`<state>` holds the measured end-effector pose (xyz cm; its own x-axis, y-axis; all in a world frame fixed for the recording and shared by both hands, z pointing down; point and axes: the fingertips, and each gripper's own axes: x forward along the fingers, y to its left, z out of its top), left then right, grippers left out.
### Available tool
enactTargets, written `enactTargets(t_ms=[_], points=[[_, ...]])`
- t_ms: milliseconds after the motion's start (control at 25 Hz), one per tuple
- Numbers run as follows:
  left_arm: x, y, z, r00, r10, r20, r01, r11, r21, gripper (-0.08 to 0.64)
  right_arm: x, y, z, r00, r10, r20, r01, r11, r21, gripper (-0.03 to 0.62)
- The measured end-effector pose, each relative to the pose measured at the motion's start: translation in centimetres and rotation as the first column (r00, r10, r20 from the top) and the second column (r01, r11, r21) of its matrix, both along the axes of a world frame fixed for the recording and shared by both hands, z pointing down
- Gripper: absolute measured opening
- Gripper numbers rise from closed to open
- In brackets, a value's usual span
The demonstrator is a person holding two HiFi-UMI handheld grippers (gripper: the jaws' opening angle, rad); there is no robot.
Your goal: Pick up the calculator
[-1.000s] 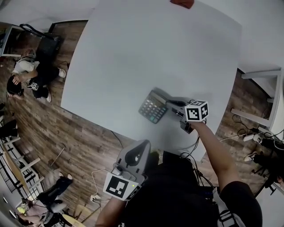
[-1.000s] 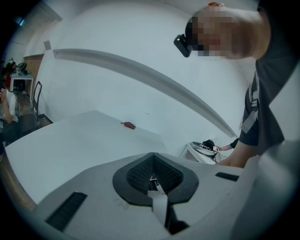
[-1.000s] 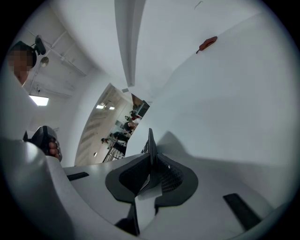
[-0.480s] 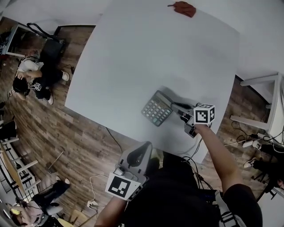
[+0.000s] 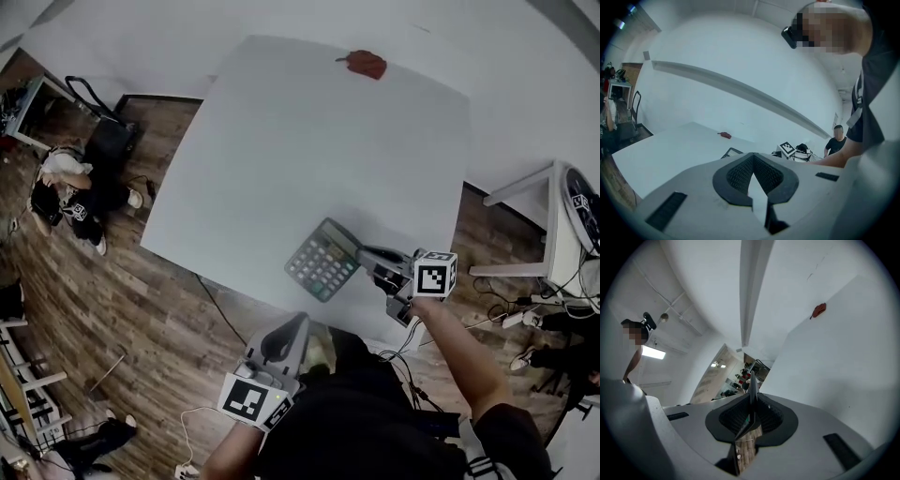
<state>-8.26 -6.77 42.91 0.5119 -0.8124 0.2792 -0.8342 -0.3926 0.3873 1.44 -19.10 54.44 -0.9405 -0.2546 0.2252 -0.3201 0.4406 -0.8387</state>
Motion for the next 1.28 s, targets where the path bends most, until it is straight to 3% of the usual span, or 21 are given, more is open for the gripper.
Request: enactTargets(t_ms=[560,920,1280], points=[[-0.1,3.9,-3.9,0.999,0.027,-0.042,-0.022,0.993,0.116,0.005,2.3,7.0,-7.9,0.993,0.063,0.100,-0.064,0.998,0.009,0.055],[-2.2,5.4,-7.2,0.997,0.001,-0.075,0.015,0.978,0.209,0.005,3.8,11.5,-12.5,0.983,0.094,0.156,-0.099,0.995,0.019,0.055],[-2.8,6.1,-9.1,0.996,-0.004,-0.089,0.027,0.966,0.255,0.006,4.9,15.8,-15.1,0.978,0.101,0.184,-0.104,0.995,0.004,0.055]])
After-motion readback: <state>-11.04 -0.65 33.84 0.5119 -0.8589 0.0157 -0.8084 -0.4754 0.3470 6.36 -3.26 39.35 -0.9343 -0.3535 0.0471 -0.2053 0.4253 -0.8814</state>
